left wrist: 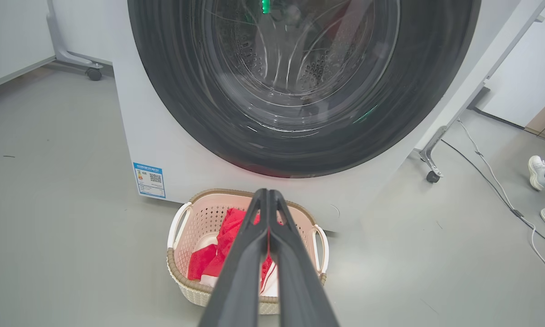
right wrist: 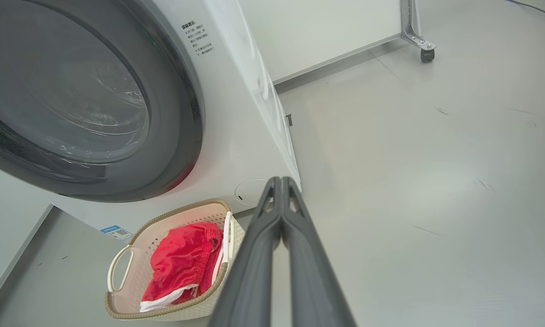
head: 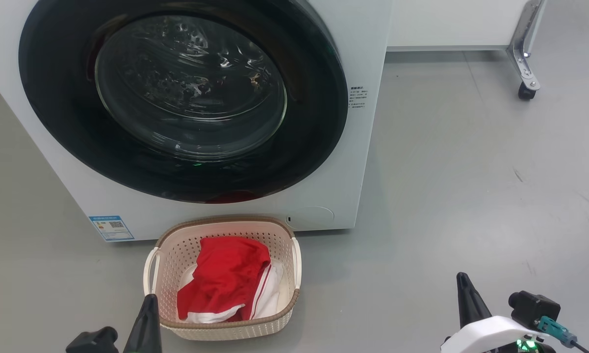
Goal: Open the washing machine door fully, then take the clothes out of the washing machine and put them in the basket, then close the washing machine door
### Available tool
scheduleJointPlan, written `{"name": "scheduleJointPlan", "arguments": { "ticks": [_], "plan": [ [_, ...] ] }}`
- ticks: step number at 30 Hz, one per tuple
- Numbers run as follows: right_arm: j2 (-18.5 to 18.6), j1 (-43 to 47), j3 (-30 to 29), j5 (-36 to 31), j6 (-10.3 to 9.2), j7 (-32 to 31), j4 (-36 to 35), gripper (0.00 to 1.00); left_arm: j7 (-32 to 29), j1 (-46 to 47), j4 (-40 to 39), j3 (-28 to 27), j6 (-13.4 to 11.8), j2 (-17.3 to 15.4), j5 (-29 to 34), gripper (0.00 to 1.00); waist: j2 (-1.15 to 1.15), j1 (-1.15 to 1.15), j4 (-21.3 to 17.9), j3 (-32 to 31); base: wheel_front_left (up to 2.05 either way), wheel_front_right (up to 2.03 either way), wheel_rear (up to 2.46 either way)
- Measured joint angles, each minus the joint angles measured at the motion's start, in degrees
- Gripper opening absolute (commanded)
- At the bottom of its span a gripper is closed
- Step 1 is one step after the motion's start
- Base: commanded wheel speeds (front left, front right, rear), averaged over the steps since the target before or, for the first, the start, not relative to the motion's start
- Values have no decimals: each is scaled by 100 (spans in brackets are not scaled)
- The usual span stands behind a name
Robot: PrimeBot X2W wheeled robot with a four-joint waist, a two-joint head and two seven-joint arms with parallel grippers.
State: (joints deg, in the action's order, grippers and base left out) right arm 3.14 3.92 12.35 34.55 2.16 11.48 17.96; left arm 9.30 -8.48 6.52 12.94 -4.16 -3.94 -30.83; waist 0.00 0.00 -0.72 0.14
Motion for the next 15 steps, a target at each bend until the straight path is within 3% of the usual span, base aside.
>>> {"name": "scheduleJointPlan", "arguments": {
  "ticks": [15],
  "plan": [
    [-3,-99,-332,1149,75,-322,-64,0,-225,93,47,-232,152,-20,-1252,0,0,0,12,4,0,0,0]
  ]
}}
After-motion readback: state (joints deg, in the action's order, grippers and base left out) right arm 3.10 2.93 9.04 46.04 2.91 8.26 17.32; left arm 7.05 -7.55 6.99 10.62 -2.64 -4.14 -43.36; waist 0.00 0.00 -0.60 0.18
